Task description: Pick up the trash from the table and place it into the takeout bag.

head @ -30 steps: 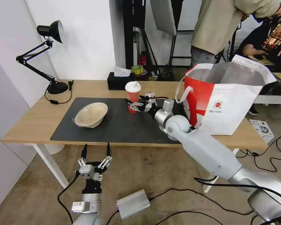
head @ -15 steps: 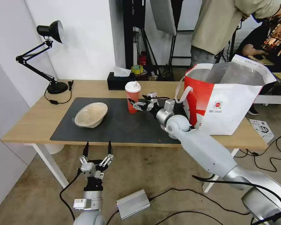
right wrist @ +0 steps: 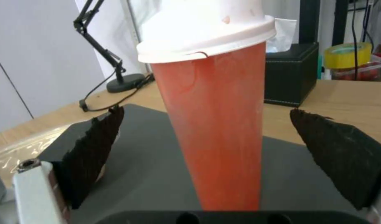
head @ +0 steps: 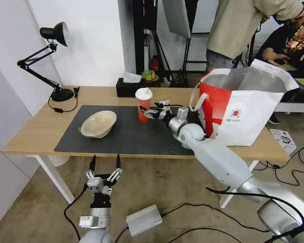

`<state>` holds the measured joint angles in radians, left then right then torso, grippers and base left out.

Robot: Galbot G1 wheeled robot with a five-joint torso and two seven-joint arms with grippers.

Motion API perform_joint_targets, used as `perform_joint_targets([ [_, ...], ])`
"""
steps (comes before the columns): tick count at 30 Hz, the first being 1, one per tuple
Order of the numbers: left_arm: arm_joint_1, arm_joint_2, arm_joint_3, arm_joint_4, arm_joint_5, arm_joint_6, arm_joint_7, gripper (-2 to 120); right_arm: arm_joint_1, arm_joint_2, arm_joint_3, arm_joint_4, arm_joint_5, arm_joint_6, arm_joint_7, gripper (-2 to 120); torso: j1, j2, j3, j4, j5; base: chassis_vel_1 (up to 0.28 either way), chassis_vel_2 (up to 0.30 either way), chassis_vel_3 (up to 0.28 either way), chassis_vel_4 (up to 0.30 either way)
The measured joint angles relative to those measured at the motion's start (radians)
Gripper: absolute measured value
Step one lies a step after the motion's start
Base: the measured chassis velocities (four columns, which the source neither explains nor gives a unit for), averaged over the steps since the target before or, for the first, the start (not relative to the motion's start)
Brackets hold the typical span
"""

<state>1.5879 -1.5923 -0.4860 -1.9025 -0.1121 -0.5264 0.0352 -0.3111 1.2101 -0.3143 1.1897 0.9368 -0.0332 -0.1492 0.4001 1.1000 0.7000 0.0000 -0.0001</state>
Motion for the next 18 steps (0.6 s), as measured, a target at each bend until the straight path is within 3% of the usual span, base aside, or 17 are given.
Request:
perform_joint_targets([
  [18, -0.011, 0.0, 0.0, 0.007, -0.003, 0.0, 0.0, 100, 0.019, 0.044, -0.003, -0.062, -0.02, 0.015, -0.021, 100, 0.0, 0.0, 0.0, 0.0, 0.0, 0.0, 0.0, 0.0, 0.0],
])
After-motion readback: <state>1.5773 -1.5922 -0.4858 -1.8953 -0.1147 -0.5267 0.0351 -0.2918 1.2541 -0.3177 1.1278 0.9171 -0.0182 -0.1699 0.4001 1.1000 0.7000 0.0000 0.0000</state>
